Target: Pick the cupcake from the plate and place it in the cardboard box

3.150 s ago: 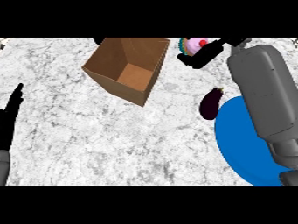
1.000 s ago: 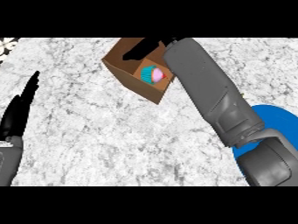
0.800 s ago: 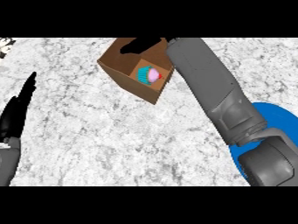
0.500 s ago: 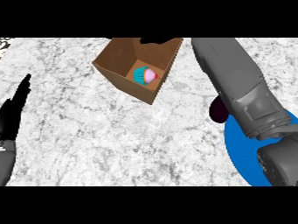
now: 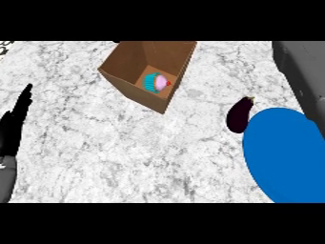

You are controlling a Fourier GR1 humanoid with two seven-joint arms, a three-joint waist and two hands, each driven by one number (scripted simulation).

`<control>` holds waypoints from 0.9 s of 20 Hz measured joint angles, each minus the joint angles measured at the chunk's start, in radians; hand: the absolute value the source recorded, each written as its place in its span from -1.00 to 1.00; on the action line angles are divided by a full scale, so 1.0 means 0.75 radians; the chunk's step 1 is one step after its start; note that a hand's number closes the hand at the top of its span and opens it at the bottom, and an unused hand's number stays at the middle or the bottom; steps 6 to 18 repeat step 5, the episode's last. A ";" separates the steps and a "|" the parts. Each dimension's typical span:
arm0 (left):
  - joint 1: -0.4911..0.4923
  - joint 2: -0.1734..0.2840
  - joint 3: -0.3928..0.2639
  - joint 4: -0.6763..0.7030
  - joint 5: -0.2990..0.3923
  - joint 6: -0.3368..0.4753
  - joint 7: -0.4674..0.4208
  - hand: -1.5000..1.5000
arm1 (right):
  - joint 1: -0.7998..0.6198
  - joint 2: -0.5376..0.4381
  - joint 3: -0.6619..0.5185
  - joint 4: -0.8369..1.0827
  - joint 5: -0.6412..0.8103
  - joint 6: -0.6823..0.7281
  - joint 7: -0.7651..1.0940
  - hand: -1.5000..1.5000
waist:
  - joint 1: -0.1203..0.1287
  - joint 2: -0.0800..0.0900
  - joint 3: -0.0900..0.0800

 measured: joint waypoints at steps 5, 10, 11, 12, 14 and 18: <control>0.009 -0.004 -0.003 -0.015 -0.006 0.001 0.008 0.00 | 0.065 -0.139 0.017 0.017 0.026 0.151 -0.070 -1.00 | 0.003 0.001 0.001; 0.009 -0.004 -0.003 -0.015 -0.006 0.001 0.008 0.00 | 0.065 -0.139 0.017 0.017 0.026 0.151 -0.070 -1.00 | 0.003 0.001 0.001; 0.009 -0.004 -0.003 -0.015 -0.006 0.001 0.008 0.00 | 0.065 -0.139 0.017 0.017 0.026 0.151 -0.070 -1.00 | 0.003 0.001 0.001; 0.009 -0.004 -0.003 -0.015 -0.006 0.001 0.008 0.00 | 0.065 -0.139 0.017 0.017 0.026 0.151 -0.070 -1.00 | 0.003 0.001 0.001; 0.009 -0.004 -0.003 -0.015 -0.006 0.001 0.008 0.00 | 0.065 -0.139 0.017 0.017 0.026 0.151 -0.070 -1.00 | 0.003 0.001 0.001; 0.009 -0.004 -0.003 -0.015 -0.006 0.001 0.008 0.00 | 0.065 -0.139 0.017 0.017 0.026 0.151 -0.070 -1.00 | 0.003 0.001 0.001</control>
